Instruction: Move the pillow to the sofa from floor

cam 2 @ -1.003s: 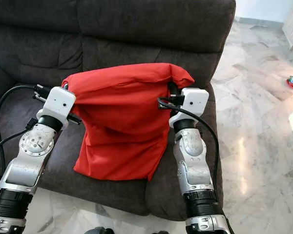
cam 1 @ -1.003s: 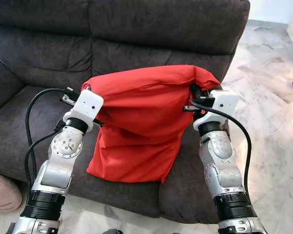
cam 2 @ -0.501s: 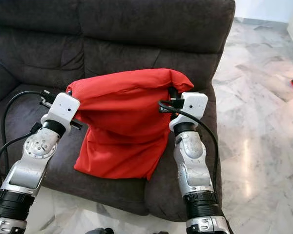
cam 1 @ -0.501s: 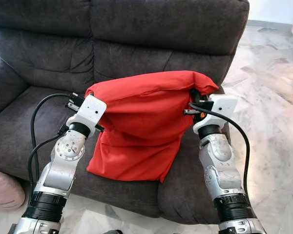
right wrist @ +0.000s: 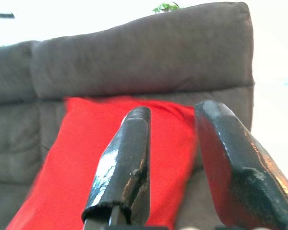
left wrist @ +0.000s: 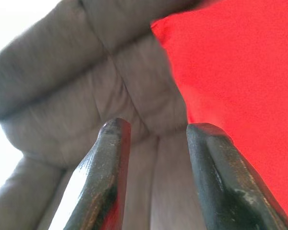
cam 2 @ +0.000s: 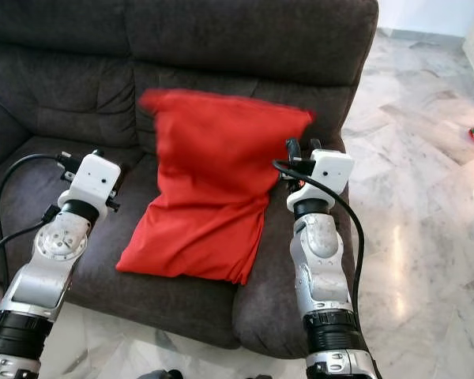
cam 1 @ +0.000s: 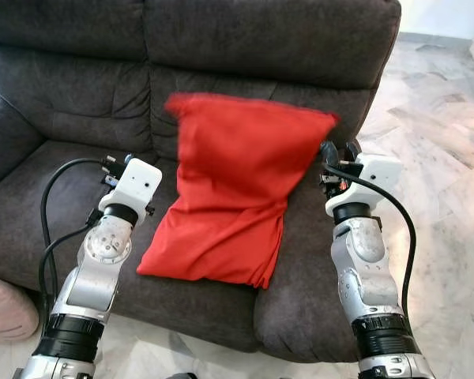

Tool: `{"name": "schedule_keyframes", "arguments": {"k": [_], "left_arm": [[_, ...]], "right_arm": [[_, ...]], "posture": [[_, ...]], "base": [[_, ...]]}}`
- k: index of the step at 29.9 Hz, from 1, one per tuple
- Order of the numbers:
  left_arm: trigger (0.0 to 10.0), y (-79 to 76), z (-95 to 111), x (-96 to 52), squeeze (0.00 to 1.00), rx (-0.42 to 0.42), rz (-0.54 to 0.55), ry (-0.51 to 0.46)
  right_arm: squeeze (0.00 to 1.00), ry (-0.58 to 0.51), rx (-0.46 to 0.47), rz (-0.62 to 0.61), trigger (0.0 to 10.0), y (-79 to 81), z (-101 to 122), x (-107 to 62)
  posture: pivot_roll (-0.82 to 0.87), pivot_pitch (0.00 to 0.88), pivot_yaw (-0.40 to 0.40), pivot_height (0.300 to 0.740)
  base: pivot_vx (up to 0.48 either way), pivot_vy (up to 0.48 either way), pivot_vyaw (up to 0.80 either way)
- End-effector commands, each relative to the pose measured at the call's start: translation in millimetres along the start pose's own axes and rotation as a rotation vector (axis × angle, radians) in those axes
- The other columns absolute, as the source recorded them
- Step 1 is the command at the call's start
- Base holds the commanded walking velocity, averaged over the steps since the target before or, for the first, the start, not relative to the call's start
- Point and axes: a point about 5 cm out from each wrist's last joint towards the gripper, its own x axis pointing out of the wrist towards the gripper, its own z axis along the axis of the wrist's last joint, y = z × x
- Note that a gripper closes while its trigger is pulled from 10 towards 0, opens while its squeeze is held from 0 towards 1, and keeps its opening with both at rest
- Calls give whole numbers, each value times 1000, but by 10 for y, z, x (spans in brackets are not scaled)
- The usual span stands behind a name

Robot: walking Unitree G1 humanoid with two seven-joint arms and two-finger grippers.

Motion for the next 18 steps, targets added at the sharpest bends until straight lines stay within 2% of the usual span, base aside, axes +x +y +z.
{"name": "schedule_keyframes", "arguments": {"k": [1,2,3,5,6,8,9,10,11,12,14,15,17,18], "left_arm": [[10000,-63,-187,-68,0,10,-16,62],[10000,-72,-211,-76,0,9,-17,71],[10000,-124,-351,-129,0,5,-30,118],[10000,-171,-494,-189,0,6,-42,168],[10000,-217,-650,-258,0,12,-55,227],[10000,-259,-799,-344,0,22,-64,283],[10000,-302,-922,-428,0,23,-75,327],[10000,-302,-922,-428,0,23,-75,327],[10000,-352,-1039,-524,0,18,-87,371],[10000,-379,-1101,-579,0,16,-93,397],[10000,-407,-1176,-642,0,15,-96,425],[10000,-429,-1244,-702,0,11,-96,456],[10000,-440,-1272,-725,0,10,-97,467],[10000,-475,-1334,-778,0,4,-104,488]], "right_arm": [[0,49,-23,-51,10000,-143,-139,-70],[0,56,-27,-56,10000,-160,-159,-79],[0,97,-53,-83,10000,-256,-264,-130],[0,135,-77,-113,10000,-361,-355,-185],[0,171,-106,-149,10000,-481,-436,-239],[0,212,-143,-196,10000,-628,-514,-305],[0,254,-177,-250,10000,-796,-588,-382],[0,254,-177,-250,10000,-796,-588,-382],[0,323,-227,-319,10000,-1001,-690,-504],[0,368,-246,-357,10000,-1115,-756,-593],[0,426,-268,-395,10000,-1238,-843,-714],[0,499,-318,-422,10000,-1337,-937,-852],[0,525,-323,-440,10000,-1380,-977,-920],[0,613,-344,-470,10000,-1458,-1092,-1099]], "posture": [[90,146,-22,740],[90,146,-22,740],[91,148,-22,740],[91,149,-22,740],[90,154,-20,740],[87,153,-20,740],[87,158,-20,740],[87,158,-20,740],[87,157,-20,740],[86,155,-22,740],[85,154,-21,740],[85,154,-21,740],[86,152,-22,740],[88,150,-20,740]], "base": [[0,0,0],[0,0,0],[0,0,0],[0,0,0],[0,0,0],[0,0,0],[0,0,0],[0,0,0],[0,0,0],[0,0,0],[0,0,0],[0,0,0],[0,0,0],[0,0,0]]}}
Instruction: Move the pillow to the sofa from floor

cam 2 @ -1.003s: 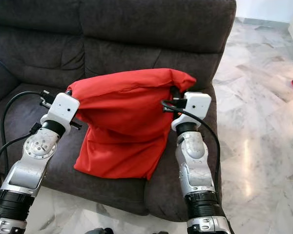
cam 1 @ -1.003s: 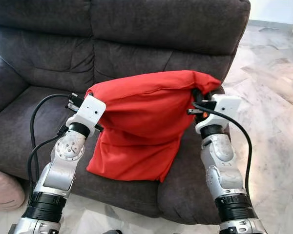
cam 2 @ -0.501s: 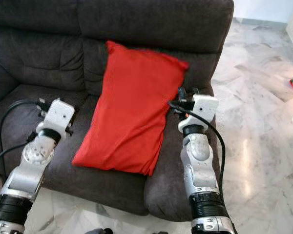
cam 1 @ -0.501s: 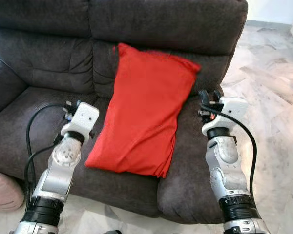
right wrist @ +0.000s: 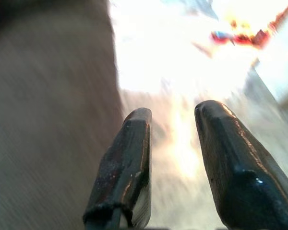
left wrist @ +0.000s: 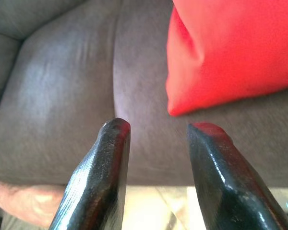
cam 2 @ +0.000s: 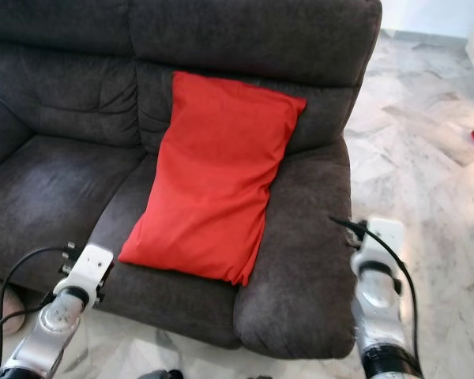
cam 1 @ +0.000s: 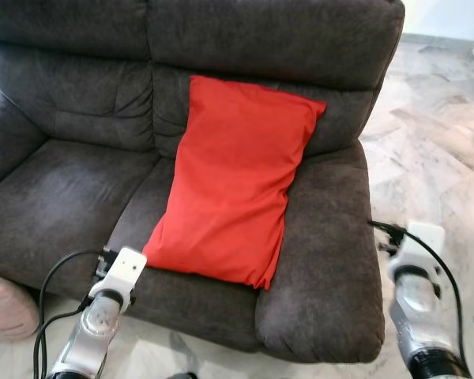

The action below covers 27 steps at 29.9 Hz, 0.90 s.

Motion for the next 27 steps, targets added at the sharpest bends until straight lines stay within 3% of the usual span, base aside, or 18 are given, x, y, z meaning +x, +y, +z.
{"name": "schedule_keyframes", "arguments": {"k": [1,3,4,7,14,19,25,27], "left_arm": [[10000,-75,-149,-43,0,11,-17,40],[10000,-122,-255,-69,0,0,-31,77],[10000,-122,-255,-69,0,0,-31,77],[10000,-181,-379,-102,0,-10,-54,125],[10000,-301,-567,-164,0,-28,-92,200],[10000,-436,-743,-265,0,-46,-147,287],[10000,-508,-898,-376,0,-59,-174,348],[10000,-535,-925,-401,0,-78,-186,356]], "right_arm": [[0,135,-54,-30,10000,-108,-334,-107],[0,247,-91,-31,10000,-148,-593,-225],[0,247,-91,-31,10000,-148,-593,-225],[0,376,-146,9,10000,-135,-879,-399],[0,532,-213,37,10000,-177,-1215,-663],[0,642,-317,79,10000,-226,-1442,-884],[0,691,-296,43,10000,-276,-1541,-998],[0,713,-231,30,10000,-256,-1581,-1049]], "posture": [[90,148,-20,740],[90,146,-18,740],[90,146,-18,740],[89,136,-14,740],[83,111,-9,740],[93,96,-9,740],[78,83,-1,740],[84,76,1,740]], "base": [[0,0,0],[0,0,0],[0,0,0],[0,0,0],[0,0,0],[0,0,0],[0,0,0],[0,0,0]]}}
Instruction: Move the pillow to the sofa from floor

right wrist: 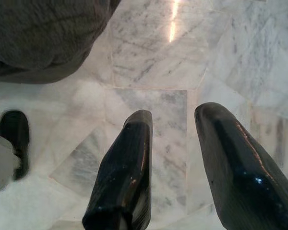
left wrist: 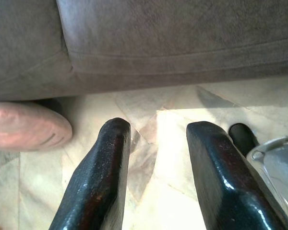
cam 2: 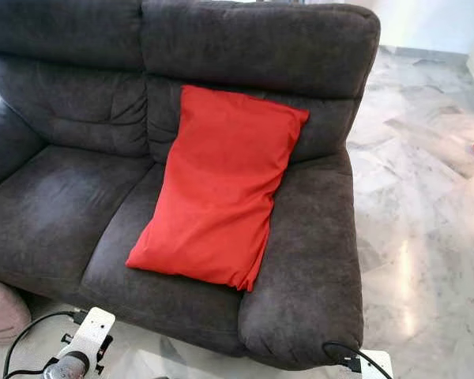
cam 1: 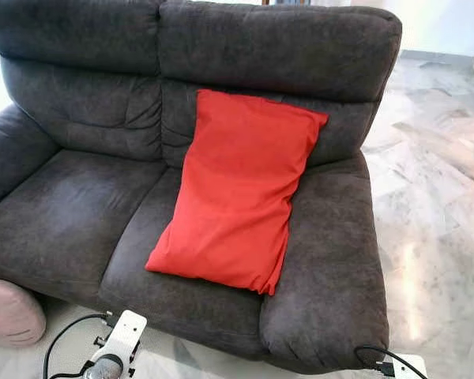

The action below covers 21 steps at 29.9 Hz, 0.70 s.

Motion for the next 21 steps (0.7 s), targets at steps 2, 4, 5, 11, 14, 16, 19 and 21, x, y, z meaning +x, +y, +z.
{"name": "schedule_keyframes", "arguments": {"k": [2,4,5,11,14,16,19,21], "left_arm": [[10000,-64,-124,-36,0,-62,-27,40],[10000,-87,-155,-44,0,-95,-38,55],[10000,-109,-174,-48,0,-135,-42,64],[10000,-131,-207,-53,0,-153,-32,90],[10000,-153,-241,-63,0,-149,-40,107],[10000,-166,-260,-71,0,-136,-51,114],[10000,-171,-277,-77,0,-149,-52,123],[10000,-169,-286,-80,0,-159,-48,126]], "right_arm": [[0,52,136,27,10000,95,-111,-34],[0,60,198,44,10000,156,-116,-46],[0,57,230,71,10000,229,-106,-59],[0,58,253,96,10000,295,-93,-71],[0,53,257,113,10000,314,-77,-71],[0,51,263,120,10000,320,-67,-70],[0,50,276,126,10000,329,-57,-70],[0,52,275,133,10000,345,-54,-72]], "posture": [[84,69,3,740],[83,65,3,740],[83,64,3,740],[80,58,6,740],[77,70,7,740],[76,83,7,740],[82,97,6,740],[82,103,6,740]], "base": [[0,0,0],[0,0,0],[0,0,0],[0,0,0],[0,0,0],[0,0,0],[0,0,0],[0,0,0]]}}
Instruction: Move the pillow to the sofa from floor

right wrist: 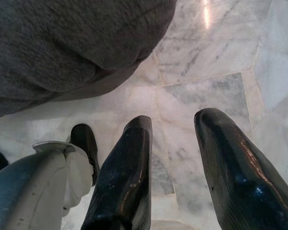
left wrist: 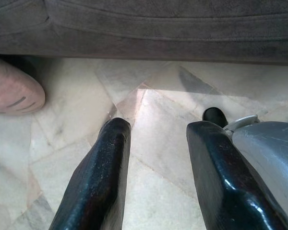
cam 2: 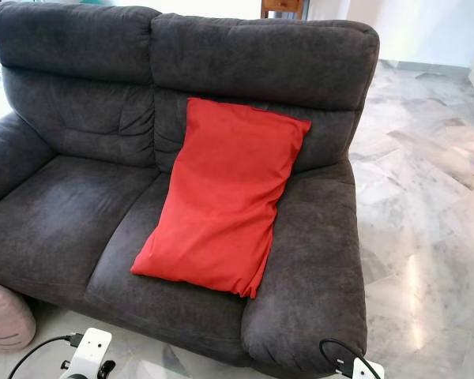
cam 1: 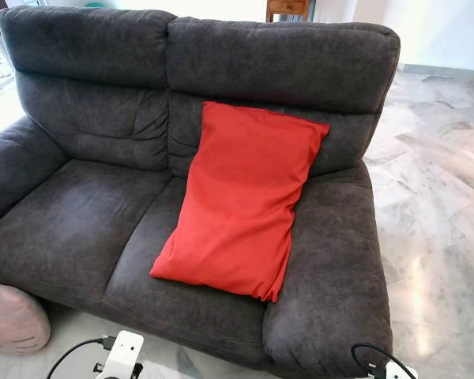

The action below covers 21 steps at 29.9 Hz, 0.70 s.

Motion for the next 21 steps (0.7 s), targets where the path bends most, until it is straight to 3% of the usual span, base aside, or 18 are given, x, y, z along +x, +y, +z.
{"name": "schedule_keyframes", "arguments": {"k": [1,5,21], "left_arm": [[10000,-9,-54,-13,0,-11,-2,19],[10000,-19,-98,-24,0,-15,-2,36],[10000,-14,-129,-26,0,14,-20,64]], "right_arm": [[0,6,25,8,10000,26,-10,-3],[0,9,8,64,10000,155,-8,-11],[0,2,-15,111,10000,297,3,-26]], "posture": [[82,103,6,740],[76,114,9,740],[50,111,44,740]], "base": [[0,0,0],[0,0,0],[0,0,0]]}}
